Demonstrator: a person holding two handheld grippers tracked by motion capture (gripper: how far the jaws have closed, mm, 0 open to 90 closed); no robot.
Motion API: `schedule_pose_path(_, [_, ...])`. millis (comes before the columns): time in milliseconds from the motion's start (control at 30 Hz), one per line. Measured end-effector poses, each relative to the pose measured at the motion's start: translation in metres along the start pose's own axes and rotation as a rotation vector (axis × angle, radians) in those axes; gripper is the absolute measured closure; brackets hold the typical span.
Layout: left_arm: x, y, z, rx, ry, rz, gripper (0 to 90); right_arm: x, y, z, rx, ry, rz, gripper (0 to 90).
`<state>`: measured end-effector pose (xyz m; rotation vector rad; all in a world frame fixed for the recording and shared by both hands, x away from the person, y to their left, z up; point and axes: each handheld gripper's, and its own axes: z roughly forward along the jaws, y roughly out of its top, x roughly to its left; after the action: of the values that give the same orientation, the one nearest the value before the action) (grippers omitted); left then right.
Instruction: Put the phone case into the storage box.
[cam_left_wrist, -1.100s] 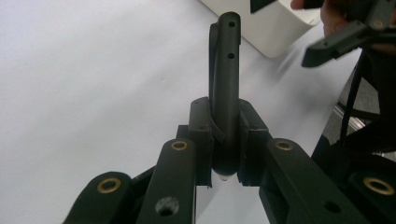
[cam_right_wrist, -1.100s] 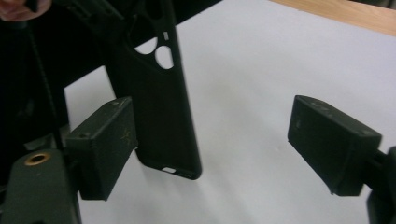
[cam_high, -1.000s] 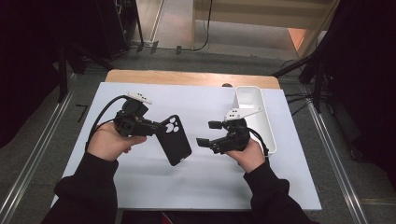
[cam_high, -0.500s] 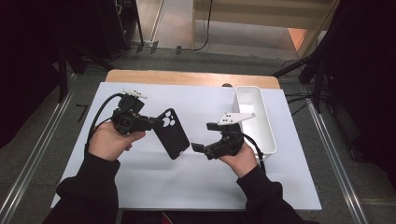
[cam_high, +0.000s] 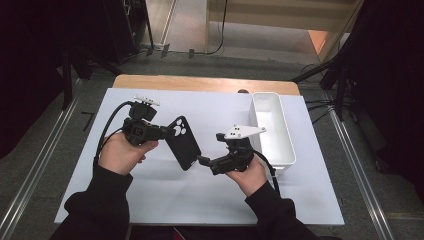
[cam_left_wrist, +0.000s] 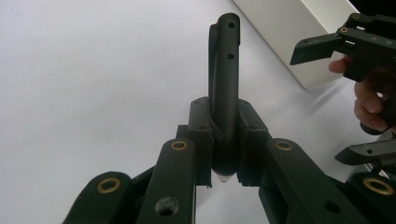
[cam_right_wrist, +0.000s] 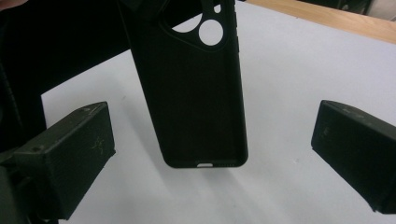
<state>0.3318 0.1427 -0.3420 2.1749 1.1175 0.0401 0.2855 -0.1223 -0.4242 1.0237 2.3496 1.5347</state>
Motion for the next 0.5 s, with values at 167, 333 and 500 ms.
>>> schedule_pose_path(167, [-0.003, 0.000, 0.002, 0.004, -0.003, -0.007, 78.9, 0.006, 0.001, 0.003, -0.008, -0.022, 0.002, 0.0])
schedule_pose_path(333, [-0.006, 0.000, 0.006, 0.012, -0.013, -0.003, 78.9, 0.010, 0.004, 0.006, -0.005, -0.029, 0.010, 0.0])
schedule_pose_path(500, [-0.008, 0.001, 0.010, 0.017, -0.015, -0.013, 78.9, 0.013, 0.009, 0.009, 0.006, -0.038, 0.007, 0.0])
